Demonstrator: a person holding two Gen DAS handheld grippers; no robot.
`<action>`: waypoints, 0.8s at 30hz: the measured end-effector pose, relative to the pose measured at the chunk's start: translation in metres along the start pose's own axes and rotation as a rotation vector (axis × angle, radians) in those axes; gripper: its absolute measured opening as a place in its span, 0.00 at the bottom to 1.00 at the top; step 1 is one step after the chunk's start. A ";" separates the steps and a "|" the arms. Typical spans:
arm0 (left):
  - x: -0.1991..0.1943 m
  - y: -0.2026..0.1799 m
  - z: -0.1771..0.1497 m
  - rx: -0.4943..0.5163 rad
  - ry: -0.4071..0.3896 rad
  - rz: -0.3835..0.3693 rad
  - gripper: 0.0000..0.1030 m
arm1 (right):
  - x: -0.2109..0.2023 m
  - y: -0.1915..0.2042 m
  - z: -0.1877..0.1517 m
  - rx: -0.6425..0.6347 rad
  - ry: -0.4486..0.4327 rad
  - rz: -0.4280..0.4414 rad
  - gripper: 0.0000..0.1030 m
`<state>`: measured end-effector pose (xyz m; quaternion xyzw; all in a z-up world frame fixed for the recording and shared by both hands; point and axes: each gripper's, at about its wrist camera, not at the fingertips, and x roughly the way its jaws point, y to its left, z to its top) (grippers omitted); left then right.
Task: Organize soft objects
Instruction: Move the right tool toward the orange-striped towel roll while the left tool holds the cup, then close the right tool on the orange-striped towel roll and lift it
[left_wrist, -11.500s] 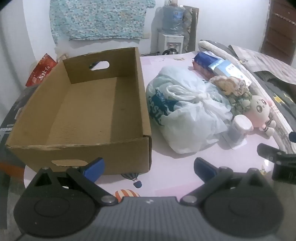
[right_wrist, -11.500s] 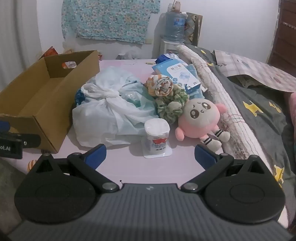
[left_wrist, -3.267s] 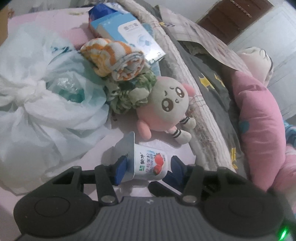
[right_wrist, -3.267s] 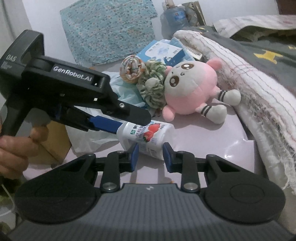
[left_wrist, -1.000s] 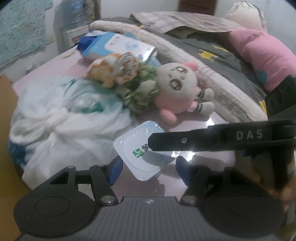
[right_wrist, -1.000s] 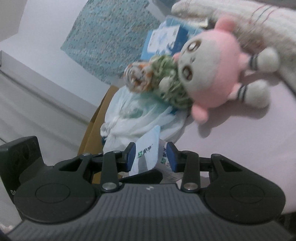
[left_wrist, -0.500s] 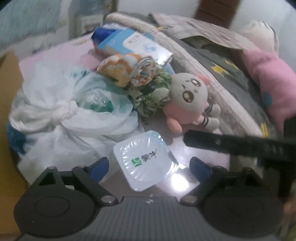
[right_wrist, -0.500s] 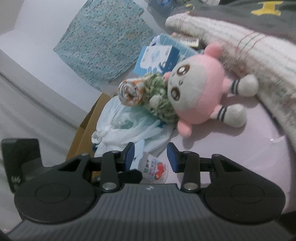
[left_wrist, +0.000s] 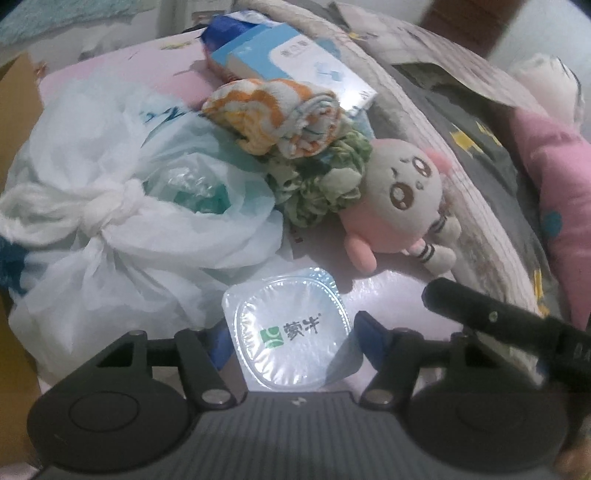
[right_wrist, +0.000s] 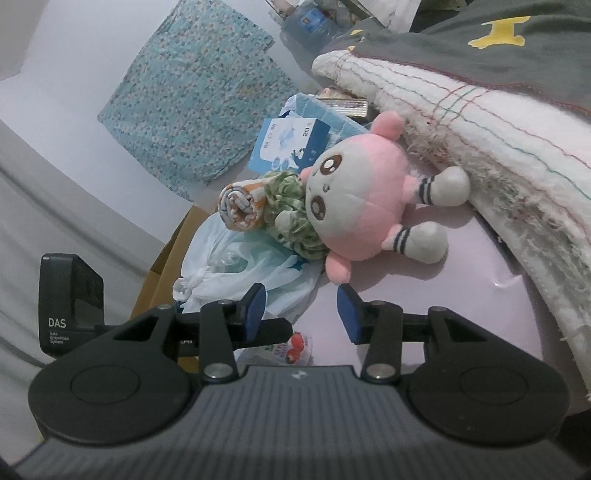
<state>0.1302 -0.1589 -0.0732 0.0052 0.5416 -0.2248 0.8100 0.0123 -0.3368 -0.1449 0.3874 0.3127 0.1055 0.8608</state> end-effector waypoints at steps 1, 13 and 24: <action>0.000 -0.001 0.001 0.019 0.007 0.001 0.66 | -0.002 -0.002 0.000 0.005 -0.001 0.000 0.42; -0.001 -0.001 0.010 0.153 0.104 0.004 0.79 | -0.009 -0.013 -0.006 0.033 -0.011 -0.019 0.43; 0.005 -0.015 0.005 0.161 0.069 0.107 0.68 | -0.012 -0.001 0.003 -0.044 -0.040 -0.066 0.43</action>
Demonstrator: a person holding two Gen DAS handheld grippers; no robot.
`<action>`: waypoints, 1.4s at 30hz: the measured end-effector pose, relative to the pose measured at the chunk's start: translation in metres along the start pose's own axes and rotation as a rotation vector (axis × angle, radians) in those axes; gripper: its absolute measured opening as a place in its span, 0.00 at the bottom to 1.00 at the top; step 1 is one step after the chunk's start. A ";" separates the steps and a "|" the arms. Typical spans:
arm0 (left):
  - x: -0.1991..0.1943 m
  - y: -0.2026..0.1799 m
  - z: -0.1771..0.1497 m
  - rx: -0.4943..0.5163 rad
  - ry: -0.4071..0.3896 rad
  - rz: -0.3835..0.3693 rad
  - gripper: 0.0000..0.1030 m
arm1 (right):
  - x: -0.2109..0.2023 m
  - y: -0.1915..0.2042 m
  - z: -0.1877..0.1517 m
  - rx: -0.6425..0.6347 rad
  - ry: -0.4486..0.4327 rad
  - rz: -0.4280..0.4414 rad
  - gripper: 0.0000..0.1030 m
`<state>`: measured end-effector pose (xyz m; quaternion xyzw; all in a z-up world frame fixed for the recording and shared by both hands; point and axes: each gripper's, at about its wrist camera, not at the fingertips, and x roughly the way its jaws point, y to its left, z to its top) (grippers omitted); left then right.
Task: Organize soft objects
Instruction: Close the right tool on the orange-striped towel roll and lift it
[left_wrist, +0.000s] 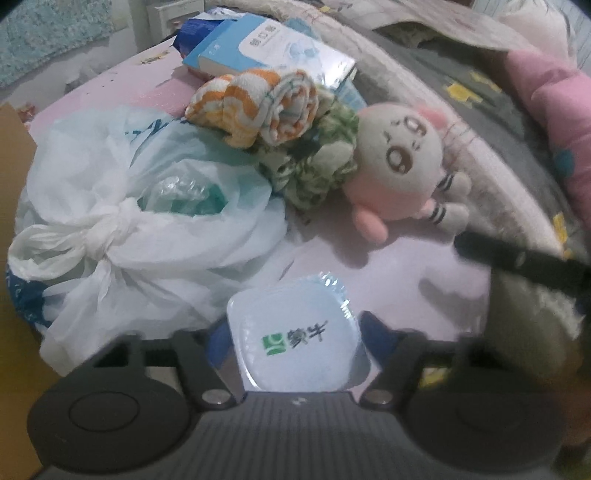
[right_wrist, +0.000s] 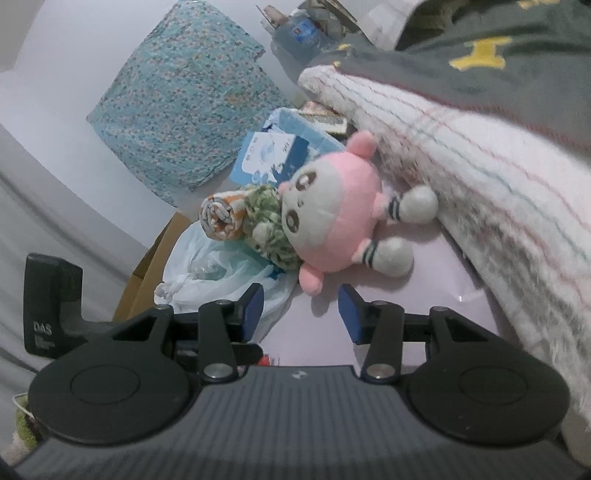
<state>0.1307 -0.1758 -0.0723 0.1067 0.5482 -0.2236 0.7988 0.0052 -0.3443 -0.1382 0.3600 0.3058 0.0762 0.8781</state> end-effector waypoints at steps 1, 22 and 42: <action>0.000 0.000 -0.002 0.004 -0.005 0.001 0.68 | 0.001 0.003 0.003 -0.015 -0.004 -0.003 0.43; -0.004 0.032 -0.026 -0.073 -0.021 -0.117 0.61 | 0.122 0.135 0.103 -0.508 0.193 -0.052 0.59; -0.008 0.037 -0.033 -0.082 -0.059 -0.110 0.61 | 0.046 0.116 0.083 -0.364 0.160 -0.013 0.36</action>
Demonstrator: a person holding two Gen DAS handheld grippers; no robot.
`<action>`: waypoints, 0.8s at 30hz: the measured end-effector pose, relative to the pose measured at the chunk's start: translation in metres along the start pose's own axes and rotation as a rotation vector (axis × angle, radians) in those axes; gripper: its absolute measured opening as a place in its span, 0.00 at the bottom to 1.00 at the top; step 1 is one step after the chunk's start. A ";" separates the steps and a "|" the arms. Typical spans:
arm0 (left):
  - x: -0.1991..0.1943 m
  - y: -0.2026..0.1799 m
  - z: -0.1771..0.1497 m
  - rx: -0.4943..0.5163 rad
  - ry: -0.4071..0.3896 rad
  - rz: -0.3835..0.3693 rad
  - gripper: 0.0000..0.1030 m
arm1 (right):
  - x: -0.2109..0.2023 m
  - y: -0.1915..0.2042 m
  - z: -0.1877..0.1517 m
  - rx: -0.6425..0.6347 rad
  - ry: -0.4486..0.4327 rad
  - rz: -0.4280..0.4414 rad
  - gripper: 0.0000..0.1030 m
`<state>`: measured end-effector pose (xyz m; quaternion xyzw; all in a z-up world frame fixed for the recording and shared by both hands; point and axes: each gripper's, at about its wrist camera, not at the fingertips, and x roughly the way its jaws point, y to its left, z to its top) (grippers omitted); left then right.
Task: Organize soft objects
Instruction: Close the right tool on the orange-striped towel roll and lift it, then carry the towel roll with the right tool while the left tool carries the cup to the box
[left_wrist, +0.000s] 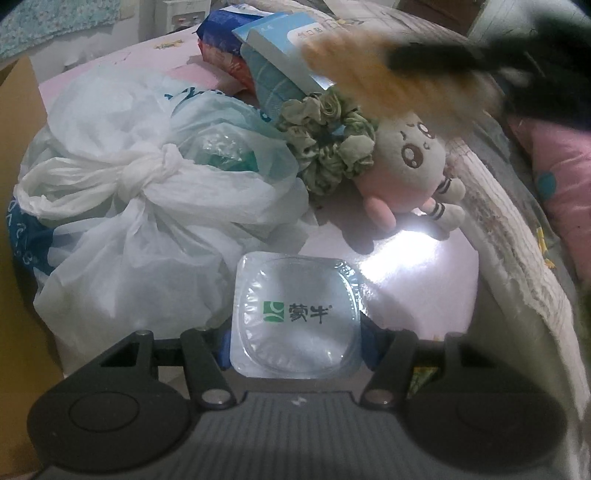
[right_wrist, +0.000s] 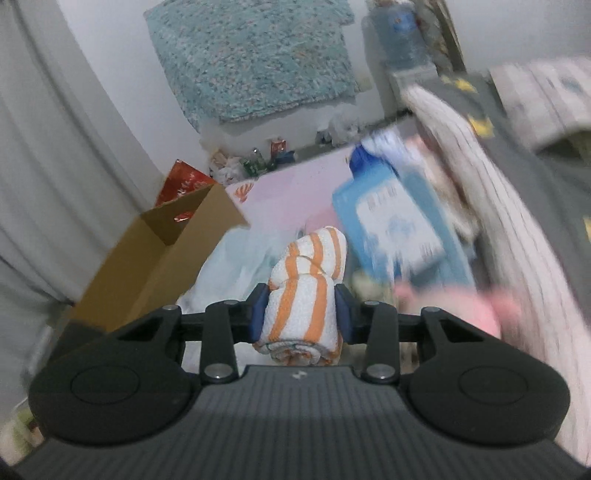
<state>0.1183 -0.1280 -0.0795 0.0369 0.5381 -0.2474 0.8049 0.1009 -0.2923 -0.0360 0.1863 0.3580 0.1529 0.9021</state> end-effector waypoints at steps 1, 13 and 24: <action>0.000 0.000 -0.001 0.002 -0.001 0.000 0.61 | -0.008 -0.005 -0.012 0.028 0.011 0.006 0.36; 0.000 -0.001 0.004 0.000 -0.002 0.019 0.61 | 0.006 -0.043 -0.113 0.257 0.173 -0.022 0.38; 0.001 -0.006 0.010 0.011 -0.020 0.065 0.64 | 0.017 -0.042 -0.103 0.189 0.203 -0.050 0.43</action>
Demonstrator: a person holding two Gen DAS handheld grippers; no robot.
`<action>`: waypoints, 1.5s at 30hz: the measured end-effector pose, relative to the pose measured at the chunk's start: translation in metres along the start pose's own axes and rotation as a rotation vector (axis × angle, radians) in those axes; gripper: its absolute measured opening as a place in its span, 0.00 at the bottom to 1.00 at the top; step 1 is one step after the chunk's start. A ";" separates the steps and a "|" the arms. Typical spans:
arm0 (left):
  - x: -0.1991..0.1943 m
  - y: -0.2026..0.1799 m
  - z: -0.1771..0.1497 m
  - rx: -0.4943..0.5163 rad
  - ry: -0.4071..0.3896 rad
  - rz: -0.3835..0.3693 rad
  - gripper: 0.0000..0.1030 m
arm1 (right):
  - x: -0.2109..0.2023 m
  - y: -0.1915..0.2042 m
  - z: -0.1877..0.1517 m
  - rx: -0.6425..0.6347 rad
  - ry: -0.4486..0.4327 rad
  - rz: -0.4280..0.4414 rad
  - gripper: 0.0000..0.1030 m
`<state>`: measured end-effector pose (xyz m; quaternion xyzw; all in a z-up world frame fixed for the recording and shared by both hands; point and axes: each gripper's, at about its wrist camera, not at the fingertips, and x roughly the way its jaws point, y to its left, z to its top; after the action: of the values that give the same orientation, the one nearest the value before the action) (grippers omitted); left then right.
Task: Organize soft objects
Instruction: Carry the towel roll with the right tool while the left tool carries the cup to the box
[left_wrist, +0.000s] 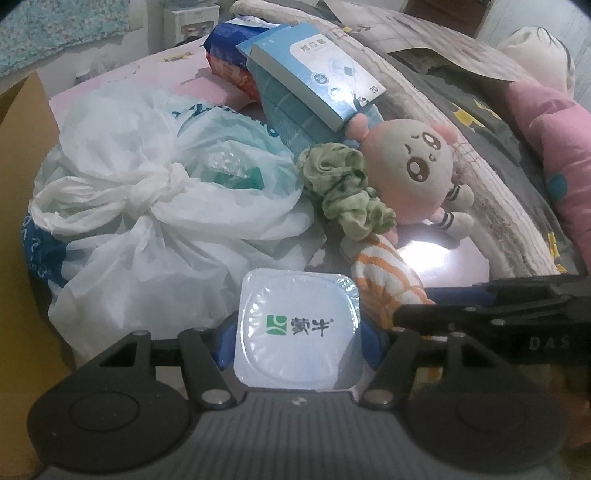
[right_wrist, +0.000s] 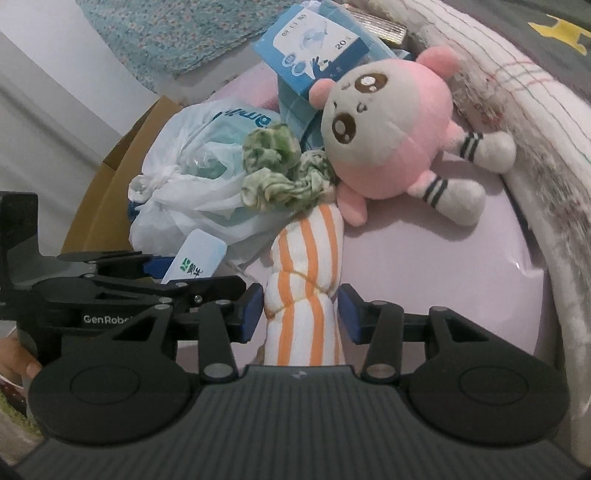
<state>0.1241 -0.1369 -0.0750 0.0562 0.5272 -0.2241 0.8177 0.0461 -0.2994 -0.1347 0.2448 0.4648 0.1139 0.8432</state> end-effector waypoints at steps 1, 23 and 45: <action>0.001 0.000 0.000 0.002 0.002 0.002 0.63 | 0.002 0.000 0.002 -0.007 0.006 -0.001 0.43; -0.049 -0.005 -0.004 -0.006 -0.091 -0.034 0.61 | -0.029 -0.009 -0.014 0.173 -0.073 0.220 0.38; -0.174 0.082 -0.003 -0.252 -0.305 0.068 0.60 | -0.017 0.112 0.056 0.018 -0.024 0.501 0.39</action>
<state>0.0967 -0.0096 0.0661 -0.0633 0.4189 -0.1347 0.8958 0.0879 -0.2281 -0.0395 0.3612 0.3808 0.3122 0.7919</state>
